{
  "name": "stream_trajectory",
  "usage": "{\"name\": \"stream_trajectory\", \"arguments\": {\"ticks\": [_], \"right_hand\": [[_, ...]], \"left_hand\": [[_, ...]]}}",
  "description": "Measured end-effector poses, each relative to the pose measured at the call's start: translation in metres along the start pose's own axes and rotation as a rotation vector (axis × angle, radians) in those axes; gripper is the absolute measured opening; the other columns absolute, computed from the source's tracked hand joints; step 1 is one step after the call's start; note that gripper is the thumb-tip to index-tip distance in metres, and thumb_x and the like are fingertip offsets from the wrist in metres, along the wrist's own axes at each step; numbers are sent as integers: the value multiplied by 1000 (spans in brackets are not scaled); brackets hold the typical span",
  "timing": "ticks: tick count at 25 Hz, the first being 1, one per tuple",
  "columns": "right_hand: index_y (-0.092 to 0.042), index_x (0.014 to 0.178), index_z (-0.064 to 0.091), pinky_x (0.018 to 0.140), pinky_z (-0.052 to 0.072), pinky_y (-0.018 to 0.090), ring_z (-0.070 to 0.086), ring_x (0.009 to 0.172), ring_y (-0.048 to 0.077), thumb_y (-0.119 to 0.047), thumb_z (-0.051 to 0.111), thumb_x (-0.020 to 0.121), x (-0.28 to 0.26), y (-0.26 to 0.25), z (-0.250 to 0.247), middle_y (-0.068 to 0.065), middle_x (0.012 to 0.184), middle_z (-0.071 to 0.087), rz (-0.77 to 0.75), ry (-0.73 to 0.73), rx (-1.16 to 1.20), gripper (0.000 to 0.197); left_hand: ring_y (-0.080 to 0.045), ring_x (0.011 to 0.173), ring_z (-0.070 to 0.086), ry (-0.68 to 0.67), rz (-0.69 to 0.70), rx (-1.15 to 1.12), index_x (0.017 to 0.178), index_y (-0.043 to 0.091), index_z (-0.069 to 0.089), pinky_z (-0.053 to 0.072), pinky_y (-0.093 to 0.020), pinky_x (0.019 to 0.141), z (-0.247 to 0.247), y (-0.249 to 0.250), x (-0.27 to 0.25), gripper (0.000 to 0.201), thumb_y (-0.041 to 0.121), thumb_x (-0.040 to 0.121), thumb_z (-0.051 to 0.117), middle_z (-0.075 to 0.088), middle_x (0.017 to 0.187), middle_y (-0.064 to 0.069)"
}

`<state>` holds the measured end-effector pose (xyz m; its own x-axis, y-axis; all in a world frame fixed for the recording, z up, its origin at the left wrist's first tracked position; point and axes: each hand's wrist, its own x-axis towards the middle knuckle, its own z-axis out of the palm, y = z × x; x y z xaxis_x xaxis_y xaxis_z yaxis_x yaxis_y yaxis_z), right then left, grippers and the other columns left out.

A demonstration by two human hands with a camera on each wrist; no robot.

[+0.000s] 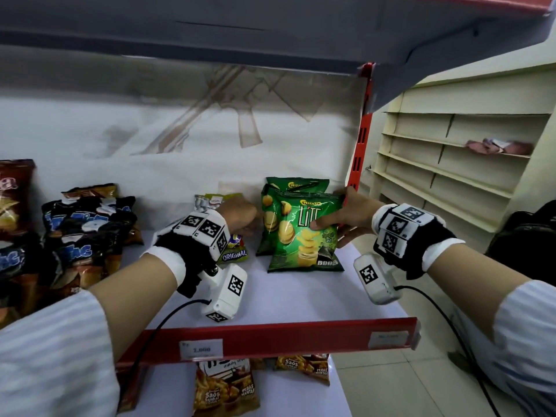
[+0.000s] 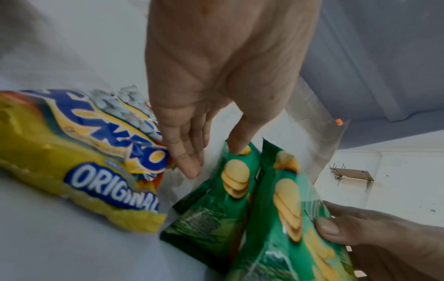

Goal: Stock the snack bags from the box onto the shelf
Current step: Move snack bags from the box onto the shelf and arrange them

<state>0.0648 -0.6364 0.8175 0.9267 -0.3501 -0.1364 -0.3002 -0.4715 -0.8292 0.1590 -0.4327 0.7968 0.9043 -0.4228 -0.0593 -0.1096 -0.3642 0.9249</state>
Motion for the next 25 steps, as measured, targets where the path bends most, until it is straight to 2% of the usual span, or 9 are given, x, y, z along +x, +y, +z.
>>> {"name": "stream_trajectory", "arguments": {"ticks": [4,7,9,11,14,16,18,21,25], "right_hand": [[-34,145,13,62,60,44,68,75,30,-29,91,51,-4,-7,-1,18,114,57,5,-10,-66,122],[-34,146,11,65,60,43,68,82,31,-46,88,44,-8,-20,-9,18,121,55,4,26,-170,128],[-28,145,22,69,60,42,64,90,30,-55,83,50,-11,-34,-16,14,136,45,-30,105,-238,116],[-17,131,47,69,60,37,63,88,24,-59,76,61,-17,-48,-21,8,127,51,-88,171,-300,86],[-16,91,67,60,57,31,64,78,19,-48,73,74,-33,-63,-9,6,98,65,-220,286,-203,36],[-18,78,67,62,58,35,66,74,22,-34,73,79,-46,-66,9,7,83,69,-301,341,-127,16],[-19,75,68,62,58,35,64,67,22,-24,69,82,-64,-68,38,4,72,67,-364,365,-119,9],[-23,69,65,52,51,27,60,63,17,-19,67,83,-97,-72,88,0,68,65,-399,416,-136,14],[-18,72,64,46,43,16,52,52,4,-13,65,86,-139,-74,144,-5,61,58,-385,473,-104,14]], "left_hand": [[-13,50,54,84,52,-121,72,10,55,47,-25,51,-19,-4,-9,26,-6,91,49,58,60,-2],[-15,53,54,100,71,-137,88,6,62,47,-20,45,-33,1,-20,16,-4,91,51,58,71,-7],[-12,43,51,111,95,-82,84,5,65,43,-18,44,-43,5,-28,11,0,88,56,59,69,-7],[-7,30,42,154,129,22,81,2,66,37,-15,39,-53,9,-36,11,10,88,60,59,59,-3],[-6,27,36,156,159,119,78,4,65,31,-13,36,-64,10,-53,18,18,89,61,49,37,7],[-8,39,45,134,165,144,68,12,59,38,-17,42,-66,6,-66,24,21,90,61,51,46,5],[-8,40,47,99,178,99,68,12,58,38,-19,42,-72,-2,-84,24,19,90,60,50,49,3],[-5,26,38,44,191,7,68,10,59,30,-12,34,-89,-19,-114,24,13,91,58,44,32,8],[-6,29,36,-16,265,-6,85,8,67,31,-15,37,-109,-44,-153,17,15,93,55,50,42,6]]}}
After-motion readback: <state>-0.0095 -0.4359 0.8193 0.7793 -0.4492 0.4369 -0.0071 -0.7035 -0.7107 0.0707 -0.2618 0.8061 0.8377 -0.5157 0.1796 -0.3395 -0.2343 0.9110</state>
